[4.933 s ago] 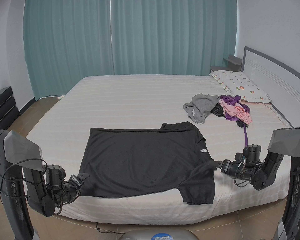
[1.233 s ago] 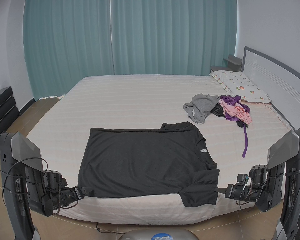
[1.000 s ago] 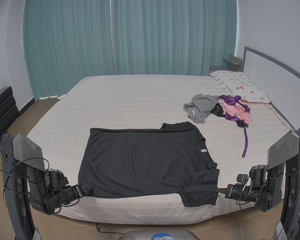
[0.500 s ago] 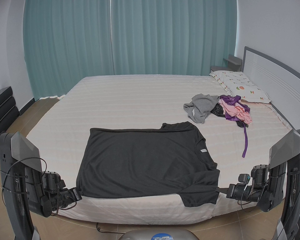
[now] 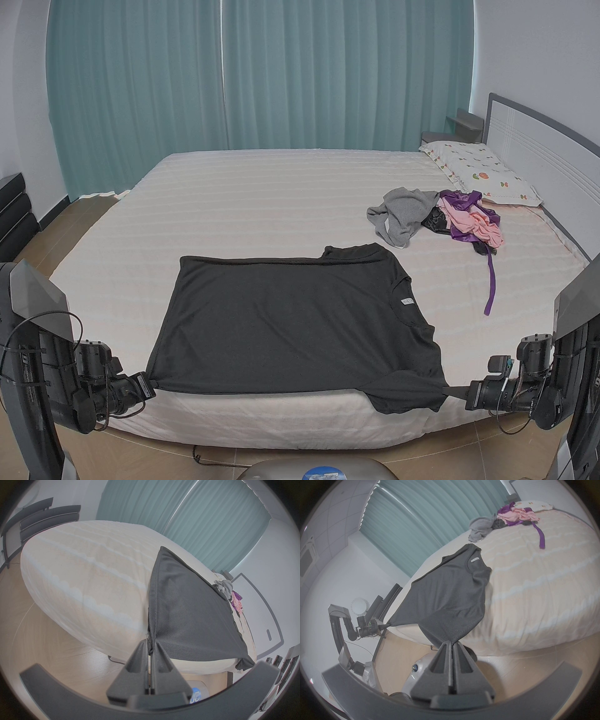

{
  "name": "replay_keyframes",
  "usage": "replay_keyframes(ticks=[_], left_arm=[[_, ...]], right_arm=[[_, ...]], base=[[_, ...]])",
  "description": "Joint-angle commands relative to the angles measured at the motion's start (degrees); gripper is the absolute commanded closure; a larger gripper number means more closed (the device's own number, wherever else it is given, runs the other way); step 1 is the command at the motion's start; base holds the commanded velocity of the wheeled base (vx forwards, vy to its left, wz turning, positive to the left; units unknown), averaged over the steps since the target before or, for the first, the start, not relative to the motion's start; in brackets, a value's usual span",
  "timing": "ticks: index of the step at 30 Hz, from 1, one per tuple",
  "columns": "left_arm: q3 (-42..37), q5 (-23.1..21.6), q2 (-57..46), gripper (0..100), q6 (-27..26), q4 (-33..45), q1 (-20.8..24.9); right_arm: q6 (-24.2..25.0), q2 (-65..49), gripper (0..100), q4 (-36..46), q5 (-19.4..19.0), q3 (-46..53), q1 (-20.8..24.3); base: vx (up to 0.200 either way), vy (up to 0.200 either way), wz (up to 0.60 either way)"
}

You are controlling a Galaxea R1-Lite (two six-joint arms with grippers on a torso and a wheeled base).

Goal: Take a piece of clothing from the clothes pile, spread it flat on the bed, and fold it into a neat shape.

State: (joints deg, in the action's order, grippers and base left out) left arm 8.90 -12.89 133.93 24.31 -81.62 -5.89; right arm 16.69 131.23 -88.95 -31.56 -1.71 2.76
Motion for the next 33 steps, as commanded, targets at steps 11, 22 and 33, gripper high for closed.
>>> replay_keyframes(ticks=[11,22,33], left_arm=[[-2.5,-0.1,-1.9,100,-4.4,0.5,-1.6],[-4.9,0.0,-2.0,100,-9.5,0.5,-1.8],[-7.7,0.0,-2.4,100,-13.9,0.3,-2.2]], right_arm=[[-6.8,-4.8,100,9.6,-0.3,1.7,0.0],[-10.3,-5.6,100,13.3,-0.3,1.7,-0.6],[-18.0,-9.9,100,22.3,-0.3,1.7,-1.9]], base=[[0.0,0.0,0.0],[0.0,0.0,0.0],[0.0,0.0,0.0]])
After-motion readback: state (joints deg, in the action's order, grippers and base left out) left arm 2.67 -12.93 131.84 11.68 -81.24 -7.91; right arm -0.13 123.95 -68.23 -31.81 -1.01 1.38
